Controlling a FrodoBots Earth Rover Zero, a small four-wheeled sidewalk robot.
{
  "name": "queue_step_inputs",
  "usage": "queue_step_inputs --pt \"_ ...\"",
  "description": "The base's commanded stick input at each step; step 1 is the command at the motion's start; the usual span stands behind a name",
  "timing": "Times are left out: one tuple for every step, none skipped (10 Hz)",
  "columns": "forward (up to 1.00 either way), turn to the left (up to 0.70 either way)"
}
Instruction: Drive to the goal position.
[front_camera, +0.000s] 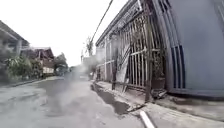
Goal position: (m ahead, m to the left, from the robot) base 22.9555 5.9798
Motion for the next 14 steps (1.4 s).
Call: queue_step_inputs --pt "0.7 0.35" --pt "0.7 0.35" --pt "0.7 0.35" --pt "0.7 0.35" --pt "0.7 0.32" --pt "0.7 0.29" --pt "0.7 0.25" --pt "0.7 0.21" --pt "0.7 0.17" --pt "0.7 0.14" --pt "0.7 0.1" --pt "0.7 0.06" --pt "0.7 0.03" --pt "0.7 0.0"
